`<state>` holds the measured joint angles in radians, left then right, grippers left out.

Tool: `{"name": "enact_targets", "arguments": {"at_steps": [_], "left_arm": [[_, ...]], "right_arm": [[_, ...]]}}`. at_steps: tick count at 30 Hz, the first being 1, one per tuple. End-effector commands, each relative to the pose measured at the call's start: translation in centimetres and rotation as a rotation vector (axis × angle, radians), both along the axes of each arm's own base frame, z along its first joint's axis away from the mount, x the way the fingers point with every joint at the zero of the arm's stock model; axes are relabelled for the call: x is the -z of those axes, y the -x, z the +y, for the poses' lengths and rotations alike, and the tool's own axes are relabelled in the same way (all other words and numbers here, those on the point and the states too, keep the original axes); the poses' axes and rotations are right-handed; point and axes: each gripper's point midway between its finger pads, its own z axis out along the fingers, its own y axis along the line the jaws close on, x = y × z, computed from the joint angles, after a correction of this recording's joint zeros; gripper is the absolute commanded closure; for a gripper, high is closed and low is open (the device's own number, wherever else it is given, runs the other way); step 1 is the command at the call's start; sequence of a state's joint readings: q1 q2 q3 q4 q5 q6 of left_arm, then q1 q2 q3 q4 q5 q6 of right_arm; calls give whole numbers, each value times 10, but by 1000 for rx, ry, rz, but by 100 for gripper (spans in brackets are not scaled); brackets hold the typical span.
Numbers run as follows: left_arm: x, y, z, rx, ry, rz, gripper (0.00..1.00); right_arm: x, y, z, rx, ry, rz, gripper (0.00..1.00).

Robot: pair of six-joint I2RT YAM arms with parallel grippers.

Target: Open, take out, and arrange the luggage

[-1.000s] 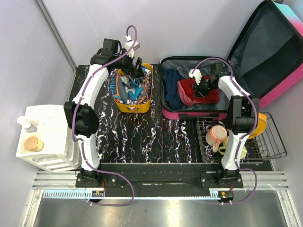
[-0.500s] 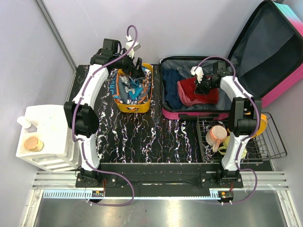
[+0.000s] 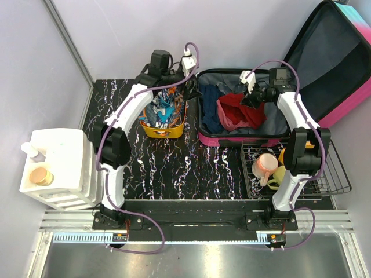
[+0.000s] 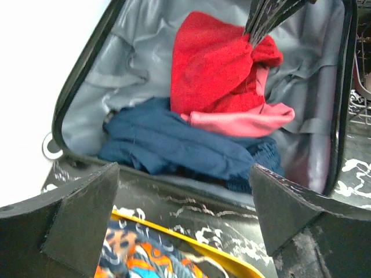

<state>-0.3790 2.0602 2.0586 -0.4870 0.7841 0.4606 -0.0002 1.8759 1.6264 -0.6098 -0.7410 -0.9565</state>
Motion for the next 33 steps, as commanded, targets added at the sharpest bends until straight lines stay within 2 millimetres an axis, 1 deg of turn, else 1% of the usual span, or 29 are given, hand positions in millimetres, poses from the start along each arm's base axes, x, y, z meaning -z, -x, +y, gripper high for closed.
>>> {"name": "enact_targets", "arguments": {"at_steps": [1,2,3,4,5,7,8,9,10,12,13,14,15,16,18,20,21,24,27,33], "left_arm": [[-14,-9,-46,125,80,-196,1],[-9,-10,-52,132,75,-201,1],[-8,-10,-56,137,72,-205,1],[-9,-10,-59,136,72,-211,1],[-5,-10,-61,137,71,-205,1],[-1,-12,-60,120,65,-189,1],[-1,-11,-58,113,61,-186,1],[0,-12,-56,103,53,-186,1],[8,-11,-54,95,36,-178,1],[6,-8,-49,90,24,-194,1],[10,-5,-46,82,11,-186,1],[10,-4,-44,82,9,-187,1],[11,-4,-42,77,4,-186,1],[11,-1,-39,76,1,-179,1],[12,1,-38,76,-3,-175,1],[12,1,-36,73,-9,-171,1],[11,2,-36,73,-9,-174,1],[11,1,-35,71,-9,-171,1],[10,1,-34,72,-7,-172,1],[10,1,-34,70,-7,-168,1]], "right_arm": [[-39,2,8,-38,-21,-105,100],[-31,1,6,-47,2,-117,100],[-24,-3,0,-27,40,-125,100],[-20,-8,-2,-20,65,-148,100],[-5,-10,-4,-27,98,-143,100],[8,-14,-10,-26,151,-147,100],[17,-16,-11,-30,162,-135,100],[21,-15,-11,-34,167,-129,100],[24,-16,-10,-41,169,-128,100],[34,-13,-8,-61,164,-106,94],[40,-8,-6,-83,173,-90,89],[47,-7,-5,-94,168,-73,81],[52,-5,-4,-101,166,-61,58],[56,-1,-4,-117,170,-47,47],[61,2,-1,-138,161,-30,29],[68,9,2,-175,157,-11,24],[69,10,2,-184,157,-10,20],[78,15,7,-219,165,0,16],[86,13,11,-235,180,-5,14],[101,-2,19,-234,216,-40,14]]}}
